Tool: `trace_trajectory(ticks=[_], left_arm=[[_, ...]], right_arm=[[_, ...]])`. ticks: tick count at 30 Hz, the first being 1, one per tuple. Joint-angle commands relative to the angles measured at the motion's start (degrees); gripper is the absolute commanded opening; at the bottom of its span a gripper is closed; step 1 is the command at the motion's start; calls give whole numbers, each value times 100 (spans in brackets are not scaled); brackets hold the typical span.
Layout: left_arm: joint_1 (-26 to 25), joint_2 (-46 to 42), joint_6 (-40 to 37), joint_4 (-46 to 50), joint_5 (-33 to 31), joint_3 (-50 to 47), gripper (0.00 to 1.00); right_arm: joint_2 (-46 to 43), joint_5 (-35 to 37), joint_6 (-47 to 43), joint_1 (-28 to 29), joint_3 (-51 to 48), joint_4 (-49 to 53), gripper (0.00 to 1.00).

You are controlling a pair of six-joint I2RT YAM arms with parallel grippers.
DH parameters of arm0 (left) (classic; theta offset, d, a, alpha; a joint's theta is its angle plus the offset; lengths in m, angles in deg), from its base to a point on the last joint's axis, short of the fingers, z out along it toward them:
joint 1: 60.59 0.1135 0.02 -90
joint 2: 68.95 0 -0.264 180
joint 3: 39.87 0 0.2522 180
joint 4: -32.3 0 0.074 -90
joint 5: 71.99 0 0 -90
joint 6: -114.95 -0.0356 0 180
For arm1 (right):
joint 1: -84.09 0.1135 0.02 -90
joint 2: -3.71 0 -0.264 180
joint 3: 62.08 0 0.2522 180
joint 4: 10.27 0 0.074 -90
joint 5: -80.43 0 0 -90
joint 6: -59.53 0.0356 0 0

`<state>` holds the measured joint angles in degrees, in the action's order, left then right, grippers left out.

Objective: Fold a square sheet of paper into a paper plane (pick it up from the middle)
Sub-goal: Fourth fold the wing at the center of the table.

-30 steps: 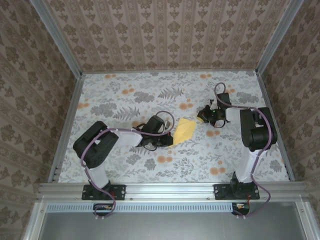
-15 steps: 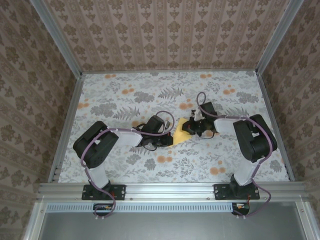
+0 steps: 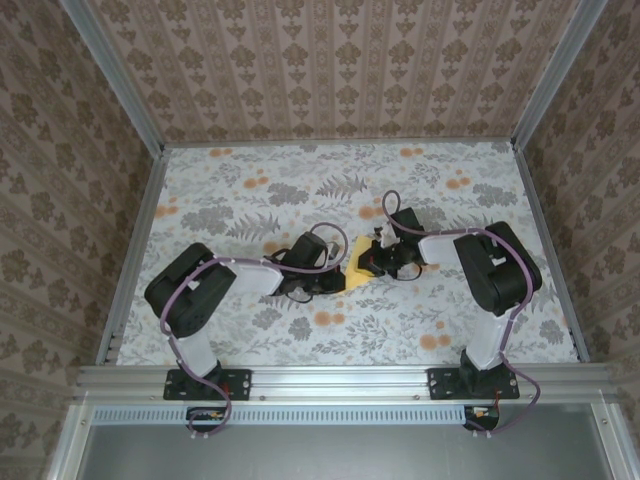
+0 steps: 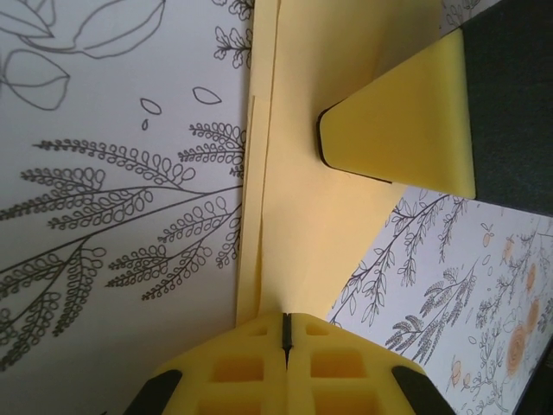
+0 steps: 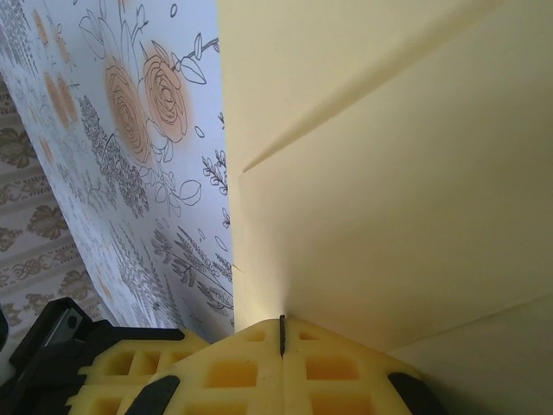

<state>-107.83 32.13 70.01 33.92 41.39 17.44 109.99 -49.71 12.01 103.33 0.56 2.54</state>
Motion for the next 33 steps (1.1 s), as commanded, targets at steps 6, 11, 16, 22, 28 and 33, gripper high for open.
trace_trajectory(ticks=[6, 11, 16, 22, 28, 33], left_arm=[[-90, -52, -129, 638, 299, -491, 0], [-132, -104, -117, 598, 326, -646, 0], [-227, -224, -119, 574, 301, -807, 0], [-258, -272, -339, 925, 219, -718, 0], [-265, -421, -482, 1172, 178, -735, 0], [-203, -794, -651, 1468, -52, -536, 0]], right_arm=[[308, 578, -117, -164, 56, 675, 0], [337, 617, -135, -168, 86, 762, 0], [373, 645, -179, -182, 112, 817, 0], [400, 674, -194, -187, 140, 862, 0], [448, 662, -214, -184, 190, 906, 0], [330, 464, -200, -191, 327, 929, 1]])
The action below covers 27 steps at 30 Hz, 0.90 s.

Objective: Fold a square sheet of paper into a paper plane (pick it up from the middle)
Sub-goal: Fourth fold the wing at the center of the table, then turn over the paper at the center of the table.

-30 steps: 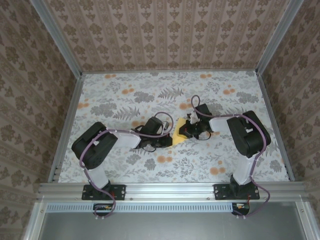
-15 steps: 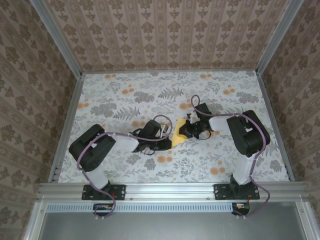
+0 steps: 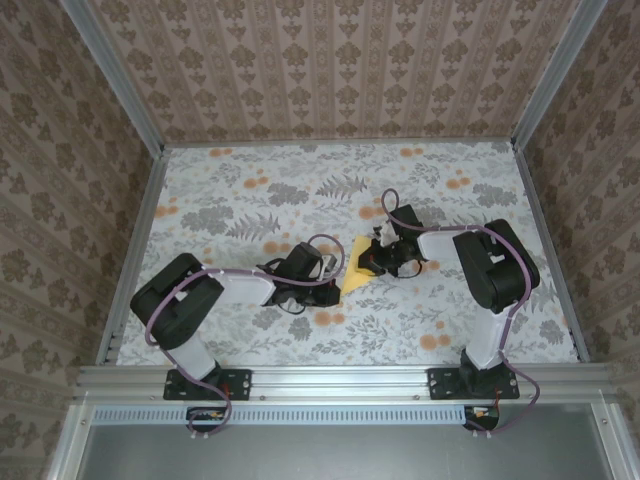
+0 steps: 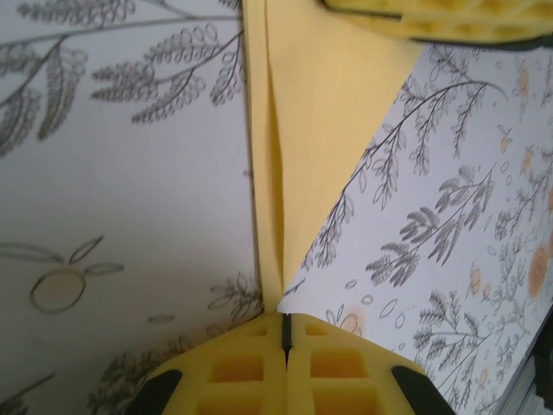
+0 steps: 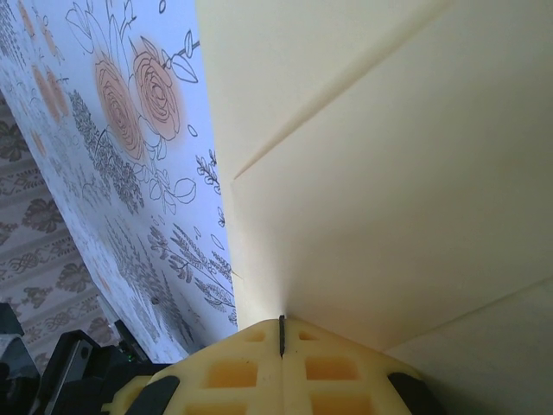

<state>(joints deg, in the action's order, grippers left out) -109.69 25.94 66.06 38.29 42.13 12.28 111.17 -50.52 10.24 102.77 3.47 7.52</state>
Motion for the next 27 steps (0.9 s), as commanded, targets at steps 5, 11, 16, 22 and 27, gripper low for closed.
trace_trajectory(ticks=[5, 11, 16, 22, 27], left_arm=[[160, -598, -155, 1071, -619, 286, 6], [325, -934, 88, 942, -1333, 356, 24], [439, -938, 124, 1056, -1803, 489, 41], [531, -858, 227, 1162, -2171, 599, 67], [688, -904, 355, 1113, -2217, 550, 80]], right_arm=[[-273, 300, 66, -133, 433, 507, 17], [-884, 798, 158, -136, 537, 845, 28], [-1153, 1577, 412, -216, 269, 1051, 35], [-1069, 1684, 628, -304, 148, 913, 39], [-801, 1393, 674, -299, 182, 669, 37]])
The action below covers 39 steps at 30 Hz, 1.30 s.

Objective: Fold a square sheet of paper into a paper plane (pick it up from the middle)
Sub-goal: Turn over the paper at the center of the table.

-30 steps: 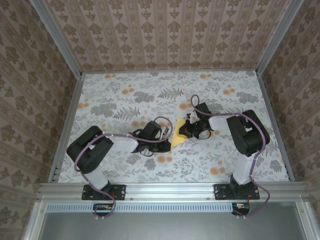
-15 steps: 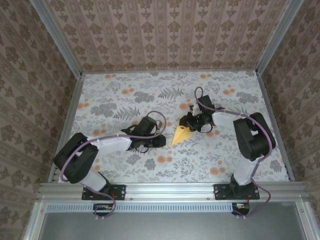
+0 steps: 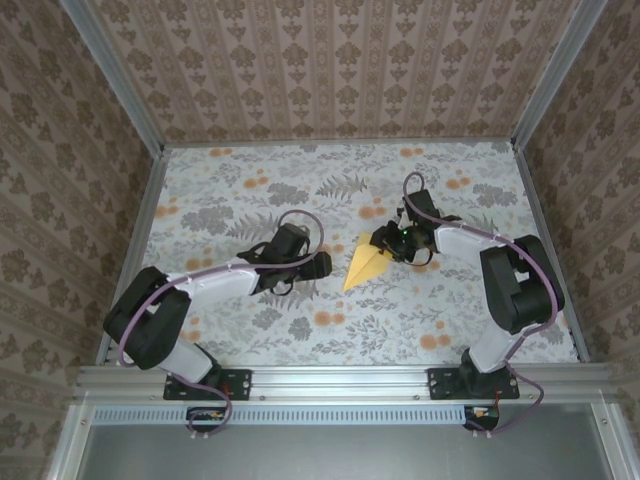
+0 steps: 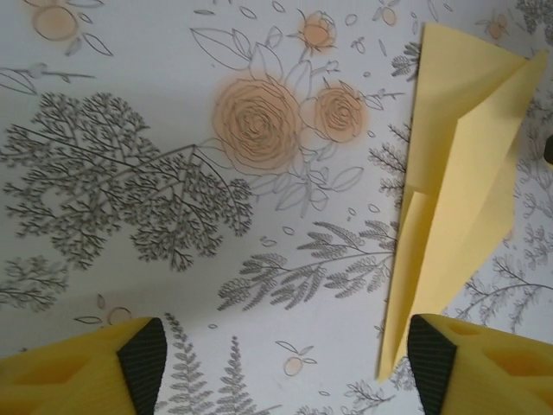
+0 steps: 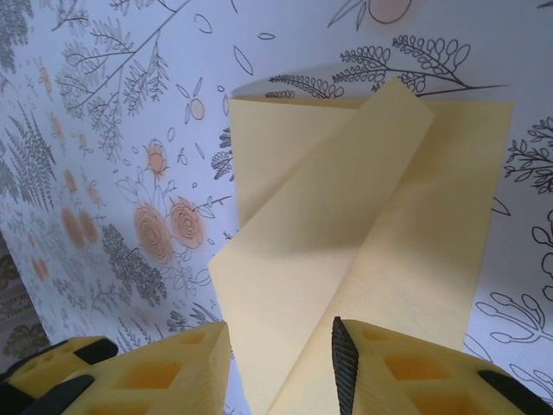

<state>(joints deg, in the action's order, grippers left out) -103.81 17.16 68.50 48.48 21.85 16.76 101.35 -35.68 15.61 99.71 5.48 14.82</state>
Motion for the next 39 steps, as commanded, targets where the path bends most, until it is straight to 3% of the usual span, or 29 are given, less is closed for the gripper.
trace_trajectory(ticks=[1, 16, 28, 33, 39], left_arm=[[142, -45, 134, 28, -128, 55, 82], [598, -180, 565, -417, 575, -219, 96], [906, -165, 868, -1098, 1601, -397, 95], [1009, -276, 1021, -1693, 2227, -509, 95], [1000, -327, 1276, -2716, 2891, -589, 99]], right_arm=[[225, -153, 145, 8, -10, -107, 37], [652, -834, 335, 89, -99, -902, 32], [509, -1134, 726, 222, -429, -1964, 4], [-11, -1949, 839, 214, -459, -2653, 4], [-241, -2689, 1647, 241, -452, -3620, 5]])
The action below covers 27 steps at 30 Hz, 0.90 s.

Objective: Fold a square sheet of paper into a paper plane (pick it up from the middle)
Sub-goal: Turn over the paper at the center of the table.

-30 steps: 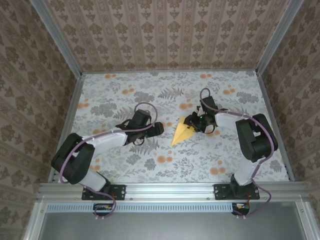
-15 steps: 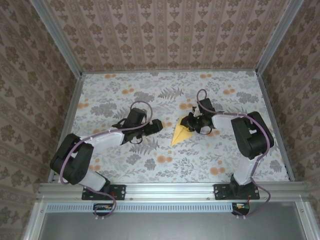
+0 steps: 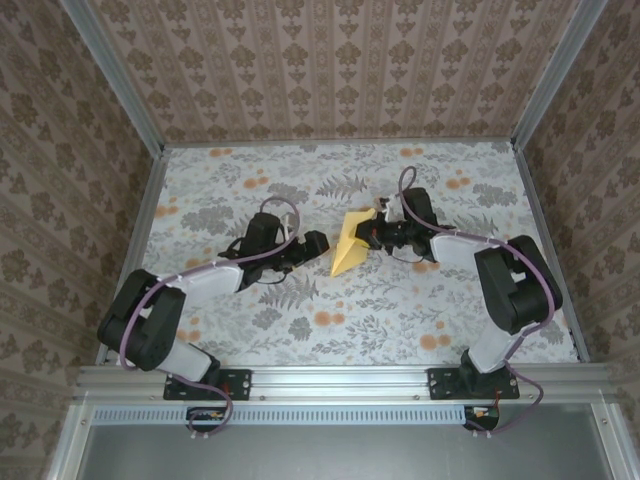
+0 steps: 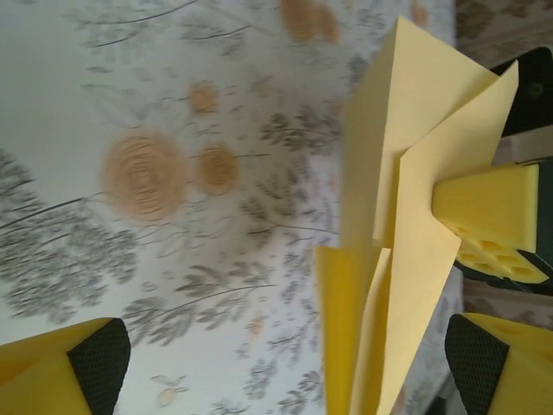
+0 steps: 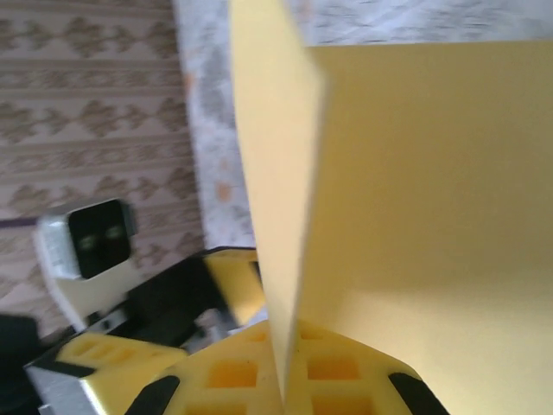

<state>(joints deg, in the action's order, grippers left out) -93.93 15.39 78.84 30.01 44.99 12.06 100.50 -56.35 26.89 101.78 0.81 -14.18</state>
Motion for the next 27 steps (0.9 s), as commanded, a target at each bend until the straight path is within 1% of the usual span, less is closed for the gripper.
trace_trajectory(ticks=[1, 3, 6, 10, 12, 13, 15, 18, 23, 27], left_arm=[[12, -132, 303, -1090, 666, -145, 100], [-12, -75, 436, -1521, 861, -153, 100], [-54, 75, 654, -2051, 1184, -129, 98], [-58, 267, 969, -2852, 1261, -239, 87], [-58, 391, 1131, -3228, 1360, -271, 77], [-54, 451, 1201, -3378, 1403, -275, 73], [-58, 563, 1334, -3661, 1411, -311, 59], [-41, 615, 1357, -3697, 1311, -361, 44], [-15, 593, 1335, -3601, 1267, -408, 27], [11, 559, 1302, -3506, 1213, -462, 18]], right_arm=[[-163, -676, 673, 45, 18, -865, 5], [-194, -768, 965, 116, 17, -1191, 5], [-243, -806, 1099, 249, 82, -1274, 6], [-295, -858, 1196, 353, 110, -1324, 6], [-326, -884, 1260, 358, 106, -1378, 7], [-330, -899, 1284, 358, 106, -1390, 7], [-361, -927, 1281, 366, 100, -1387, 8], [-388, -893, 1166, 357, 114, -1222, 9], [-424, -793, 805, 340, 205, -655, 10], [-476, -674, 528, 281, 285, -188, 14]])
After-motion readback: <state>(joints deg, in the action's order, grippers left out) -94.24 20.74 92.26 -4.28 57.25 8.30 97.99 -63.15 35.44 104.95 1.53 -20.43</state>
